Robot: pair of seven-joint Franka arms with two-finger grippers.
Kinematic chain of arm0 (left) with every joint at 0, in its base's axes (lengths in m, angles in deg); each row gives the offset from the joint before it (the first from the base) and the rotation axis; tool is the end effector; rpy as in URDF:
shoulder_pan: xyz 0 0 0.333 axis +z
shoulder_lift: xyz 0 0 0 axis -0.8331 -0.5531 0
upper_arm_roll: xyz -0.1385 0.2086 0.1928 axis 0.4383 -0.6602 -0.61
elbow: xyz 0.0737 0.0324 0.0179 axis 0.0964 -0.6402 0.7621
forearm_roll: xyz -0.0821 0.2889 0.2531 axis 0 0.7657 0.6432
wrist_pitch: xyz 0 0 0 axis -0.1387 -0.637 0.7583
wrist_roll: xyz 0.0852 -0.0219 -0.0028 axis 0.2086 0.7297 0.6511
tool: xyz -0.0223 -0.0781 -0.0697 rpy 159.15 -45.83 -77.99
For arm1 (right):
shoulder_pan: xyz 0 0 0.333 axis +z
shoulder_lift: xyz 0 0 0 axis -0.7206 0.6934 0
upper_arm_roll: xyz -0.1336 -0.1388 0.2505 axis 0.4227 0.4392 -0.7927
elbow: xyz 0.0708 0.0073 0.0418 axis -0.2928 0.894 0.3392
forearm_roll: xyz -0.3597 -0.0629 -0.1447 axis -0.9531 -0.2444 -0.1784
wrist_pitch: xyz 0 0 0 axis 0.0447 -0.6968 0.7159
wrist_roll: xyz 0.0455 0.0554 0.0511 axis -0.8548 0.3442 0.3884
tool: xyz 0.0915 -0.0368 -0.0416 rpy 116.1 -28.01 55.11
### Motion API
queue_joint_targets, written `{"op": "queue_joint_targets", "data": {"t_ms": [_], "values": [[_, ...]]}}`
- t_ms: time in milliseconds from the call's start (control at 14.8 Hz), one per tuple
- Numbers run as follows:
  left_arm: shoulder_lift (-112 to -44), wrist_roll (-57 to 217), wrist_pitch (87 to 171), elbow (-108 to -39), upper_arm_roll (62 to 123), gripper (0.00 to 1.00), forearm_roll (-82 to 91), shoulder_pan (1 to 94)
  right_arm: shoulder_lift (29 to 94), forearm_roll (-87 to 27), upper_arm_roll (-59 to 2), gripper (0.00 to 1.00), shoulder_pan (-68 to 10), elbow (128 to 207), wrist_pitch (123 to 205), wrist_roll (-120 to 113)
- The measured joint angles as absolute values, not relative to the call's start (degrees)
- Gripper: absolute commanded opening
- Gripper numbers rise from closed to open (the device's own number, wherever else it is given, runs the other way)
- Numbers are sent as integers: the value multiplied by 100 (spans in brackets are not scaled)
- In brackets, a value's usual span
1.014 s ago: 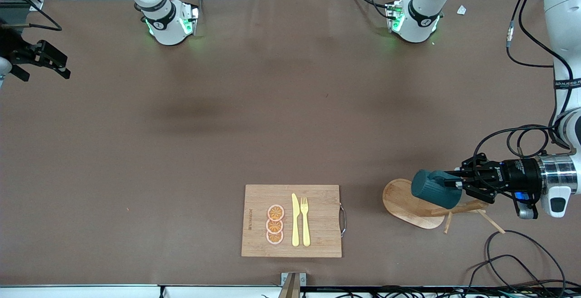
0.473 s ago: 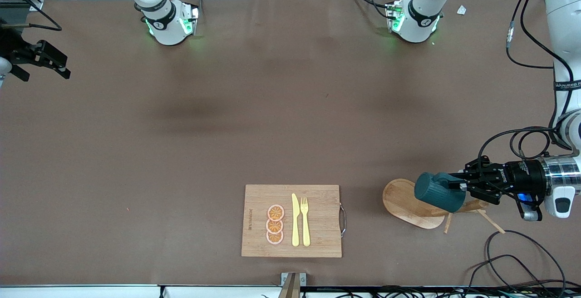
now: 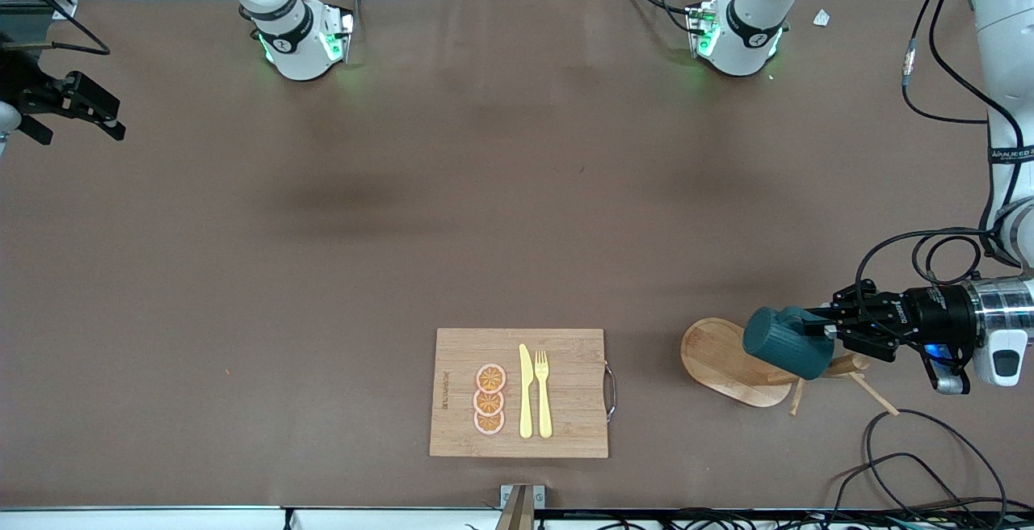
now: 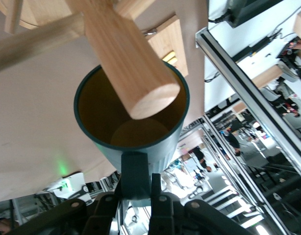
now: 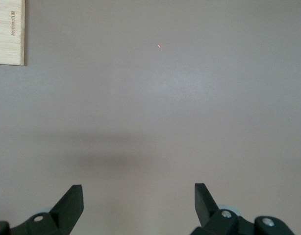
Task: Pass cup and hang on rack
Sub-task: 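Slide the mug handle onto a rack peg with the left gripper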
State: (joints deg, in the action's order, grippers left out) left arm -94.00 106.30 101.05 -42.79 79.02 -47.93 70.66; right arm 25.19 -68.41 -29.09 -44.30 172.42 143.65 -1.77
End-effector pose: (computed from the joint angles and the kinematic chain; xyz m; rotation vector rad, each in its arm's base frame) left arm 0.7270 0.0413 0.3852 1.8025 0.9321 -0.6381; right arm 0.4926 -0.0321 0.6284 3.1242 0.1055 0.0889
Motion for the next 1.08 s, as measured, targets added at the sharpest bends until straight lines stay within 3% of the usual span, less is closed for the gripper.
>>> {"op": "queue_joint_targets", "data": {"t_ms": [1082], "values": [[-9698, 10624, 10087, -4286, 7907, 1, -4956, 7185, 2520, -6841, -2909, 100, -4430, 17242, 14364, -177]]}}
